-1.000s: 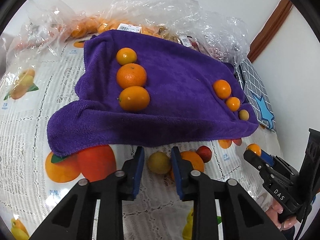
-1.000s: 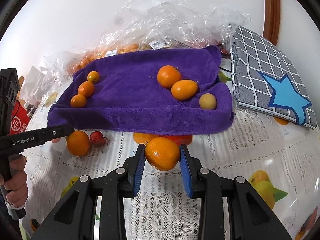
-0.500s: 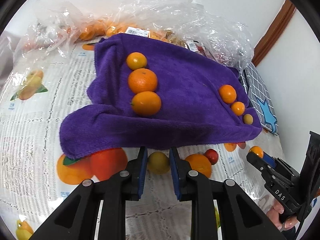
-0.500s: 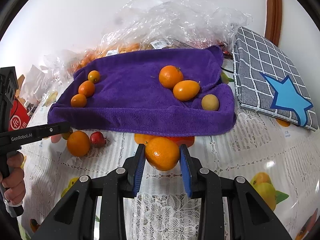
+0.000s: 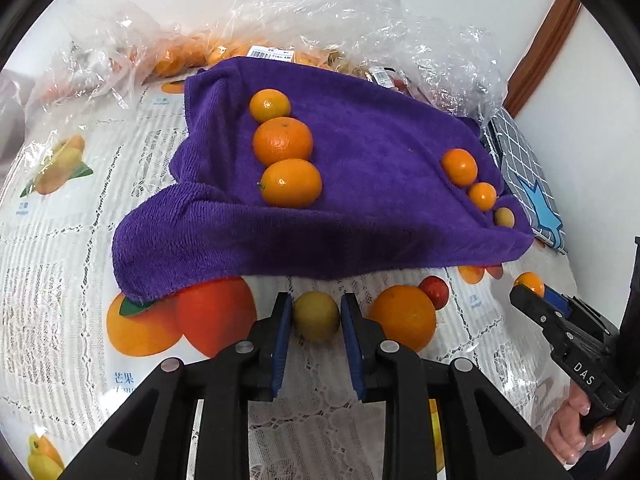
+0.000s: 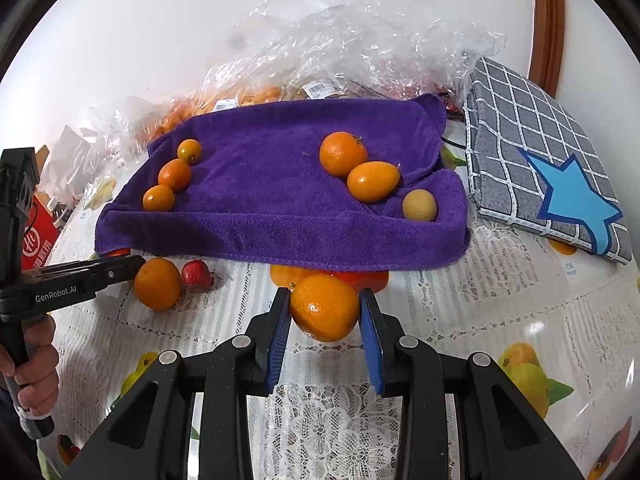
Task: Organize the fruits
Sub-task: 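Carry the orange onto the towel with the right gripper while the left grasps a small yellow fruit, then release the orange on the towel with the right gripper while the left lowers its yellow fruit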
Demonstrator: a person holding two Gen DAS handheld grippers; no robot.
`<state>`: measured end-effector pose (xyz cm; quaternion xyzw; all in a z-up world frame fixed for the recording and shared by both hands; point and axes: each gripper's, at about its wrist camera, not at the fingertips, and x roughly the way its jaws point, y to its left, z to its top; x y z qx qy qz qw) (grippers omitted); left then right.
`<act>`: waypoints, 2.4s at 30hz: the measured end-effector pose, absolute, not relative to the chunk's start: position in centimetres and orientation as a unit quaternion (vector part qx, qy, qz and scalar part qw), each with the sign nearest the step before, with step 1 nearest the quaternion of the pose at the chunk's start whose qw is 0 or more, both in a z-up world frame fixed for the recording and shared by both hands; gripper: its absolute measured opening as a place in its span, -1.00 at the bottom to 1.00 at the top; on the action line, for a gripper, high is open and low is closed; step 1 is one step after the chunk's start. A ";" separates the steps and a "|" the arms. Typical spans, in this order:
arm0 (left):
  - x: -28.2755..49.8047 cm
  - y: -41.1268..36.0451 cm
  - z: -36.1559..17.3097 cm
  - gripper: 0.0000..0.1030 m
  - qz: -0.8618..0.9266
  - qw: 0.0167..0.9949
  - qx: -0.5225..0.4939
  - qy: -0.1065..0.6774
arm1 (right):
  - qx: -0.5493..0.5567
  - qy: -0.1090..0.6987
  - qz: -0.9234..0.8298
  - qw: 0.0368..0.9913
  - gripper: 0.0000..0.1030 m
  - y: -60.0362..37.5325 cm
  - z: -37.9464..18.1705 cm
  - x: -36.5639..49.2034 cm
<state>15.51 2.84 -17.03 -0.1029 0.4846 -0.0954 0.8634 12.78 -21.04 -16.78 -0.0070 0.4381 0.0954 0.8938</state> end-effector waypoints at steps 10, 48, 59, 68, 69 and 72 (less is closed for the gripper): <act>15.3 4.0 -15.3 -0.55 -0.088 0.876 -0.112 0.461 | -0.009 0.429 0.099 0.898 -0.34 -20.8 -16.3 12.4; 22.9 1.1 -13.6 -0.55 -0.104 0.881 -0.116 0.446 | 0.001 0.430 0.091 0.898 -0.34 -21.4 -17.1 20.5; 24.0 0.5 -14.9 -0.55 -0.104 0.871 -0.108 0.467 | -0.006 0.430 0.097 0.898 -0.34 -21.4 -17.5 20.9; 24.3 -0.4 -15.3 -0.55 -0.109 0.870 -0.094 0.472 | -0.005 0.430 0.098 0.898 -0.24 -21.5 -17.4 20.8; 24.4 -0.5 -15.4 -0.55 -0.110 0.869 -0.093 0.473 | -0.006 0.429 0.097 0.898 -0.23 -21.5 -17.3 20.7; 24.6 -0.9 -15.8 -0.55 -0.107 0.867 -0.090 0.478 | -0.007 0.428 0.094 0.899 -0.22 -21.7 -17.1 20.3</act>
